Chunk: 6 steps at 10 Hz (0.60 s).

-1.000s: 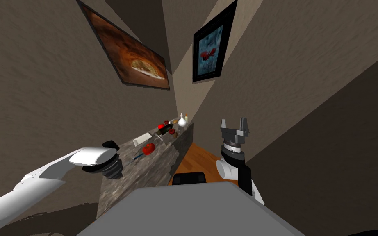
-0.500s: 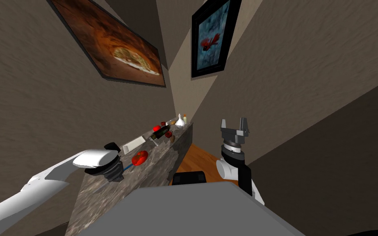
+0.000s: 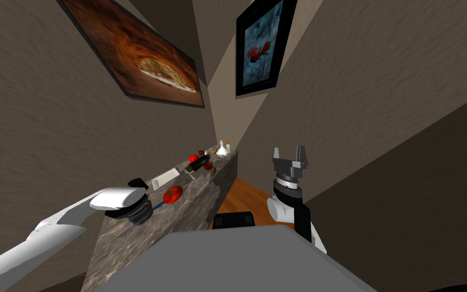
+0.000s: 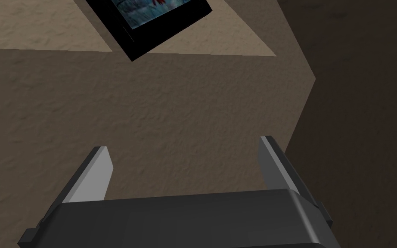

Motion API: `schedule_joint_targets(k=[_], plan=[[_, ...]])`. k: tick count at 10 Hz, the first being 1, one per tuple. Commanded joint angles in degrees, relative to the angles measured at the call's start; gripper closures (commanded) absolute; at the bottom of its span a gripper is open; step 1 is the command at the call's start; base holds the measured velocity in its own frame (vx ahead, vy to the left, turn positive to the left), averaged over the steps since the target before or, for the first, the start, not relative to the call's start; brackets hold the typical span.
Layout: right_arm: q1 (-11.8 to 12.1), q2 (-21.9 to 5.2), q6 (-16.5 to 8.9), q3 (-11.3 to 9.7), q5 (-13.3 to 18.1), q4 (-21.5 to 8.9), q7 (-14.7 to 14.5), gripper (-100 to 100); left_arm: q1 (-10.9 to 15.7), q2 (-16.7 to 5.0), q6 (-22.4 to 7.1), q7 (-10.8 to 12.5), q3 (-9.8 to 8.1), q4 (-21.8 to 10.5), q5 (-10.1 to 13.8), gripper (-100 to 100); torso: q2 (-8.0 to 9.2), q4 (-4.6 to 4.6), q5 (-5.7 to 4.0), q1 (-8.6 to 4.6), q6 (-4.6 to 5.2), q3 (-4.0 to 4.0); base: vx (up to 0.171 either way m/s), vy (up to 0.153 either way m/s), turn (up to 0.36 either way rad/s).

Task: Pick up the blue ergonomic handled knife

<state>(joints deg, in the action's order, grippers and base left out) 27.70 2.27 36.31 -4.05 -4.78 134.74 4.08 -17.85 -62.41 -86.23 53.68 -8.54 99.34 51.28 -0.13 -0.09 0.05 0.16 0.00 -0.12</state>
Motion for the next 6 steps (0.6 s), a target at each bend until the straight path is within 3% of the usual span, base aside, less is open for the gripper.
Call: schedule_joint_targets(k=[1,3,4,5,6], plan=[[0.0,0.0,0.0,0.0,0.0,0.0,0.0,0,0.0,0.0,0.0,0.0,0.00,0.0,0.0,100,0.00,0.00,0.00,0.00,0.00,0.00,0.000,0.000,0.000],[0.0,0.0,0.0,0.0,0.0,0.0,0.0,0,0.0,0.0,0.0,0.0,0.00,0.0,0.0,100,-0.01,0.00,0.00,0.01,0.00,-0.01,0.000,0.000,0.000],[0.0,0.0,0.0,0.0,0.0,0.0,0.0,0,0.0,0.0,0.0,0.0,0.00,0.0,0.0,0,-0.01,0.00,0.00,0.01,0.00,-0.01,0.000,0.000,0.000],[0.0,0.0,0.0,0.0,0.0,0.0,0.0,0,1.2,-1.5,1.0,-1.2,-1.11,0.5,-1.6,-100,-0.01,0.00,0.00,0.01,0.00,-0.01,-0.071,0.129,0.235],[0.0,0.0,0.0,0.0,0.0,0.0,0.0,0,1.2,-1.5,1.0,-1.2,-1.11,0.5,-1.6,-100,0.20,0.04,0.05,0.42,-0.07,0.11,-0.093,0.108,0.092]])
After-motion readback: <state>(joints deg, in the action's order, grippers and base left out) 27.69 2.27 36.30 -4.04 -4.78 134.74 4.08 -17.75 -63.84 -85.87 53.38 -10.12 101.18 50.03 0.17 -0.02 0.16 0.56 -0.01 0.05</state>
